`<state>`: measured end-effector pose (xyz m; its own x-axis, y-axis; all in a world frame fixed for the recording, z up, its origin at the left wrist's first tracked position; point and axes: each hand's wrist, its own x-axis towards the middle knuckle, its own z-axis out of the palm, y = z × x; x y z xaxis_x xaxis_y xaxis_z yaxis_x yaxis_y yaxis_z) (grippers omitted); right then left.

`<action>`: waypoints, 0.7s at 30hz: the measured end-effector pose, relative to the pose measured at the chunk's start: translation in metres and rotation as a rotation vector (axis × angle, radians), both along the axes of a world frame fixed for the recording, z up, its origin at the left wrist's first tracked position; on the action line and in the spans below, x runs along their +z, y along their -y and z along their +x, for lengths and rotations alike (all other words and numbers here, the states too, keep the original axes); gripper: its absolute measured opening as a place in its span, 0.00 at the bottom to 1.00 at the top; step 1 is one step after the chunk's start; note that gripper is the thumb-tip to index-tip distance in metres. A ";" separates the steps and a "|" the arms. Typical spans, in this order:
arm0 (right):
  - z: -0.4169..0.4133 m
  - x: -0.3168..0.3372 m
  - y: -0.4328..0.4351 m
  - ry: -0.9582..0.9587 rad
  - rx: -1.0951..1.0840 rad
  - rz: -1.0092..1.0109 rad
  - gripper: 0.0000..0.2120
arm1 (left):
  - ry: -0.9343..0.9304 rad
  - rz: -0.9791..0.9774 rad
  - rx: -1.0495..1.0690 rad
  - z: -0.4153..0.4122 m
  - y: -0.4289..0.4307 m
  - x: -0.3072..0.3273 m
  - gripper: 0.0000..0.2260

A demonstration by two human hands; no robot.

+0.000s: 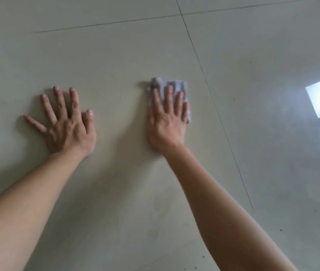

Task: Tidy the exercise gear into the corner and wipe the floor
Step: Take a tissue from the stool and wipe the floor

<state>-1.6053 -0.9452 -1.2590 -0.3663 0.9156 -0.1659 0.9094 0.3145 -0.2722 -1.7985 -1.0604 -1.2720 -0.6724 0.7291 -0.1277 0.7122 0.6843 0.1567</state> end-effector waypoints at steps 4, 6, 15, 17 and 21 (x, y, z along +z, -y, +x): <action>-0.008 0.000 -0.024 -0.041 0.511 0.036 0.25 | 0.013 -0.003 0.006 0.002 0.002 0.003 0.29; 0.006 -0.001 -0.071 0.008 0.685 0.091 0.26 | 0.018 -0.005 0.001 0.001 0.002 0.004 0.29; -0.086 0.004 -0.182 0.054 -0.186 -0.037 0.27 | -0.013 -0.054 0.010 0.001 0.004 0.006 0.29; -0.125 0.004 -0.151 0.025 0.005 -0.002 0.27 | -0.015 -0.069 -0.003 0.001 0.003 0.006 0.30; -0.169 0.005 -0.075 -0.010 0.543 0.009 0.26 | -0.021 -0.079 0.015 0.002 0.004 0.010 0.30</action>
<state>-1.7739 -0.8704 -1.2538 -0.7888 0.5953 -0.1529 0.6126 0.7409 -0.2754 -1.7963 -1.0643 -1.2617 -0.6864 0.7069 -0.1706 0.7041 0.7047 0.0871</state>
